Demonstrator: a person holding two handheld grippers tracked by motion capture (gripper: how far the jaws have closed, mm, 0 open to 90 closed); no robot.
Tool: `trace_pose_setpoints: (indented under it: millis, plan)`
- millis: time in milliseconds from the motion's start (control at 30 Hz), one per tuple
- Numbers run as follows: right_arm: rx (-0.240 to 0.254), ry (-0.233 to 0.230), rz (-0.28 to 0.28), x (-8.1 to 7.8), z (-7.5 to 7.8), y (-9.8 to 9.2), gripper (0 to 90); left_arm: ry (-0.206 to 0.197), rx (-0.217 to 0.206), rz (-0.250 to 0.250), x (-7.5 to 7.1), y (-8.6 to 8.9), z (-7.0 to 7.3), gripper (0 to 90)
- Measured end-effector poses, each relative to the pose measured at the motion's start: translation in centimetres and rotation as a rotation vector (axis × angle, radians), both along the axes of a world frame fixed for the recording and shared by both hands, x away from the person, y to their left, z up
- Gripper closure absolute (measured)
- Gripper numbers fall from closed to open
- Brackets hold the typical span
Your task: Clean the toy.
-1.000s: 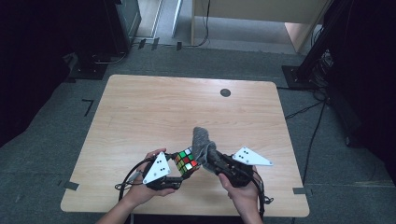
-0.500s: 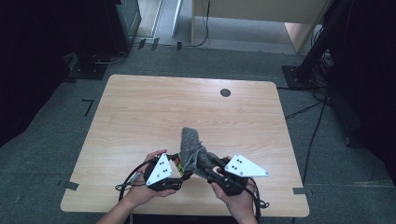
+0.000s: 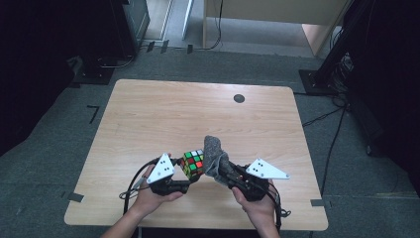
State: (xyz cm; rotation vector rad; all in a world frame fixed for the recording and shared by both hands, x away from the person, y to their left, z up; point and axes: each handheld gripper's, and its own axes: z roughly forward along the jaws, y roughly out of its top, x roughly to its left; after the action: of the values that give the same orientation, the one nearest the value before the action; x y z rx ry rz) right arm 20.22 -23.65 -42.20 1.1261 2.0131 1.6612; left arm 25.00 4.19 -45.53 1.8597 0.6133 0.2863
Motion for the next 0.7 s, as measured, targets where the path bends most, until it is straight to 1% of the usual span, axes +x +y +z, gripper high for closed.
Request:
trace_pose_setpoints:
  millis: [33,67,100,167,233,267,300,333,400,433,467,533,567,600,633,667,700]
  plan:
    - [0.002,0.01,0.005,0.0,-0.1,0.2,68.4,0.04,-0.017,0.029,0.4,0.2,-0.1,34.4]
    - [-0.003,0.02,-0.001,0.1,-0.3,0.5,68.4,0.068,-0.03,0.042,0.6,0.4,-0.2,34.4]
    - [-0.008,0.028,-0.007,0.2,-0.5,0.8,68.5,0.08,-0.037,0.043,0.7,0.5,-0.3,34.4]
    - [-0.009,0.049,-0.014,0.3,-1.0,1.4,68.5,0.065,-0.029,0.018,0.4,0.2,-0.3,34.4]
    - [-0.013,0.056,-0.035,0.3,-1.3,1.9,68.4,0.036,-0.024,-0.012,-0.3,-0.4,-0.1,34.5]
    - [-0.024,0.054,-0.054,0.3,-1.5,2.0,68.5,0.015,-0.004,-0.007,-0.6,-0.6,0.0,34.5]
    - [-0.025,0.06,-0.075,0.3,-1.7,2.0,68.5,-0.004,0.019,-0.001,-0.7,-0.8,0.1,34.5]
    - [-0.026,0.067,-0.081,0.4,-1.8,1.8,68.5,-0.014,0.03,-0.001,-0.8,-0.8,0.1,34.5]
    - [-0.032,0.073,-0.087,0.6,-1.9,1.6,68.6,-0.016,0.031,-0.01,-0.8,-0.7,0.0,34.5]
    - [-0.034,0.08,-0.121,0.7,-1.9,1.0,68.7,-0.017,0.025,-0.017,-0.8,-0.7,0.0,34.5]
    - [-0.019,0.078,-0.122,0.7,-1.8,0.8,68.6,-0.036,0.044,-0.002,-0.8,-0.6,0.0,34.4]
    - [0.006,0.052,-0.125,0.5,-1.4,0.4,68.6,-0.061,0.074,0.02,-0.9,-0.7,0.0,34.4]
    - [0.018,0.033,-0.122,0.4,-1.1,0.3,68.6,-0.065,0.088,0.025,-0.9,-0.8,-0.1,34.4]
    - [0.027,0.018,-0.11,0.2,-0.8,0.3,68.6,-0.061,0.086,0.015,-1.0,-0.8,-0.2,34.5]
    - [0.022,0.009,-0.09,0.1,-0.5,0.6,68.6,-0.057,0.074,0.003,-1.0,-0.9,-0.2,34.4]
    - [0.012,0.012,-0.074,0.0,-0.5,0.9,68.6,-0.05,0.052,-0.019,-1.2,-0.9,-0.1,34.4]
    - [-0.01,0.016,-0.058,0.1,-0.7,1.4,68.8,-0.041,0.036,-0.025,-1.3,-1.0,0.0,34.4]
